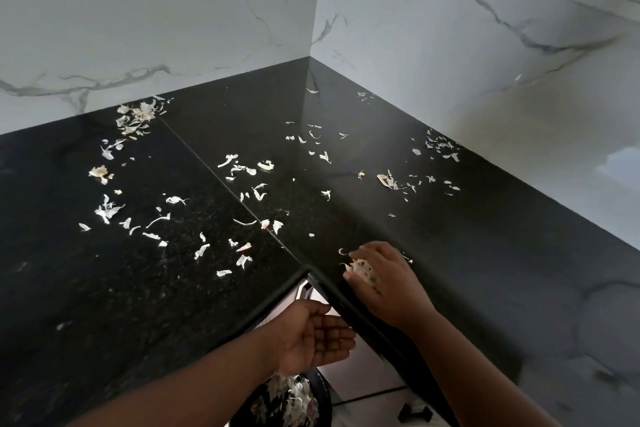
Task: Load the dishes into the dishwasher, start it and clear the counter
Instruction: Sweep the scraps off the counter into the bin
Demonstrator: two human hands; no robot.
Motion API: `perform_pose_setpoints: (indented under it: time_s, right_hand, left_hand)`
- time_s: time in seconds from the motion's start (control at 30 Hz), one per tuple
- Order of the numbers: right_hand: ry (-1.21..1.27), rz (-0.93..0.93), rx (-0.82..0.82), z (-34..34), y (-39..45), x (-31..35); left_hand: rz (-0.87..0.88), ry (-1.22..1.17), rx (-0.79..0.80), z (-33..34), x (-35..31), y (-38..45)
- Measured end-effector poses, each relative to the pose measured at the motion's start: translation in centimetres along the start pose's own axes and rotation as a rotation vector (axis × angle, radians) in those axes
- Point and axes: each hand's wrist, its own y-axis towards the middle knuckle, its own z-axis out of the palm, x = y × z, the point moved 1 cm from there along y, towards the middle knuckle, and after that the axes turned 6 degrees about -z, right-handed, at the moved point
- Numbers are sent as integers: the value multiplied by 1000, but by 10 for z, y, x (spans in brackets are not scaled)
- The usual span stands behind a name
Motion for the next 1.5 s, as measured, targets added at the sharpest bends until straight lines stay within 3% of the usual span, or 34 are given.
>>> perform_pose_setpoints:
  time_s: [0.17, 0.37, 0.83, 1.23, 1.33, 1.4, 1.47, 1.5]
  right_hand:
    - [-140, 88, 123, 8, -10, -1]
    - [-215, 175, -13, 25, 0, 15]
    - [-312, 23, 105, 18, 3, 24]
    - [-356, 44, 136, 24, -7, 48]
    - [-291, -56, 115, 44, -16, 76]
    - [-294, -134, 76, 60, -24, 93]
    - [-227, -64, 118, 75, -33, 102]
    - [-210, -39, 61, 82, -39, 105]
  left_hand:
    - [-47, 43, 28, -2, 1, -2]
    - [-89, 66, 45, 1, 2, -1]
    - [-104, 59, 62, 9, 3, 8]
    - [-33, 51, 42, -2, 18, 6]
    - [47, -96, 79, -6, 28, 3]
    - [73, -321, 136, -12, 38, 3]
    - [111, -429, 182, -21, 45, -2]
    - [108, -420, 238, -22, 48, -11]
